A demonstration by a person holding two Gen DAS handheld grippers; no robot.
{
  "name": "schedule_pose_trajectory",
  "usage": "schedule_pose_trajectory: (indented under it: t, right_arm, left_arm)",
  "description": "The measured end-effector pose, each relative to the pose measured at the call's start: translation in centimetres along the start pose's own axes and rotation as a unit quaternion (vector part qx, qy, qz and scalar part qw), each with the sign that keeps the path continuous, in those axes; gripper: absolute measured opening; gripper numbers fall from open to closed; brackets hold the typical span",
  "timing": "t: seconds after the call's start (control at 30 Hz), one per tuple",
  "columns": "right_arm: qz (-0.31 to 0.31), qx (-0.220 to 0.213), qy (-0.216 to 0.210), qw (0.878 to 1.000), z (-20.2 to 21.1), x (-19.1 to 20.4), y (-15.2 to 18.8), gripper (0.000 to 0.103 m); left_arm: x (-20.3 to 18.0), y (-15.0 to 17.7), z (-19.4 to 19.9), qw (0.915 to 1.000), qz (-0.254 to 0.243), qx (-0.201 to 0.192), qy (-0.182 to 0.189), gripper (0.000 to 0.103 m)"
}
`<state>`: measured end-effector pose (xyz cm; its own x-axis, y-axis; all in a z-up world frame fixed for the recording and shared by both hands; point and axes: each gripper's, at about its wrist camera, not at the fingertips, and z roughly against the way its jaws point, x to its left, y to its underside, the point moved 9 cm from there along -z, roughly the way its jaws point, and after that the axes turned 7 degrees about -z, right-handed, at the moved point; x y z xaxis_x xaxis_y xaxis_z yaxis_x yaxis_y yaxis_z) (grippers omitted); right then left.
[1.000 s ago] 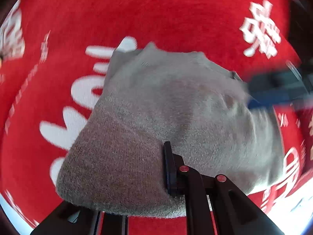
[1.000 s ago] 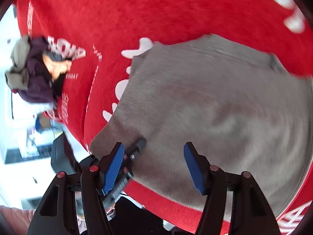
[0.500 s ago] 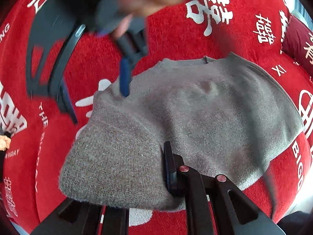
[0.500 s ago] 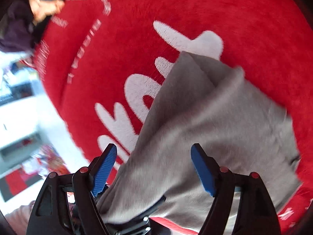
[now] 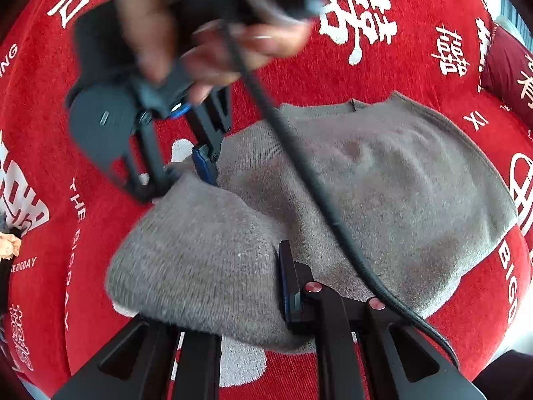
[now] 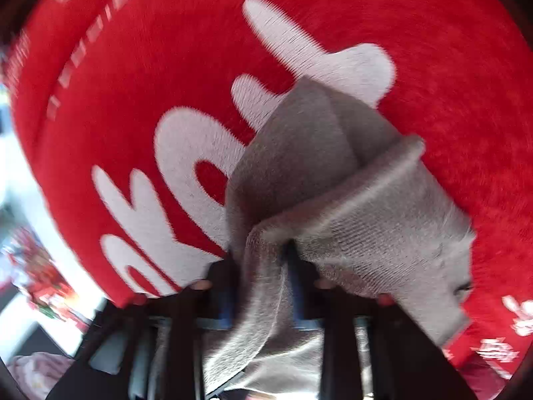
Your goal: Fold small clothes
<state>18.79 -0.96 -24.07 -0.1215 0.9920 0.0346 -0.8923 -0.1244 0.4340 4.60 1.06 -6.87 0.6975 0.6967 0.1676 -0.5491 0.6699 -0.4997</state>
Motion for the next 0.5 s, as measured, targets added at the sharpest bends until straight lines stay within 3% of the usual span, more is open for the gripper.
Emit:
schedule_pose_trajectory:
  t: [0.17,0.37,0.5]
  right_arm:
    - [-0.056,-0.089,-0.135,0.985,4.1,-2.8,2.1,0.015]
    - [-0.114,-0.170,-0.262,0.943,9.9,-7.0,5.1,0.015]
    - [-0.134,-0.231,-0.315,0.911,13.1,-10.3,8.3,0.015]
  left_arm:
    - [-0.8,-1.9,2.1,0.9995,-0.017,-0.027,0.000,0.014]
    - [-3.3,-5.3,5.2,0.9965,-0.056,-0.061,0.003,0.014]
    - [-6.0,-7.8,7.1,0.9923,-0.090,-0.084,0.011,0.014]
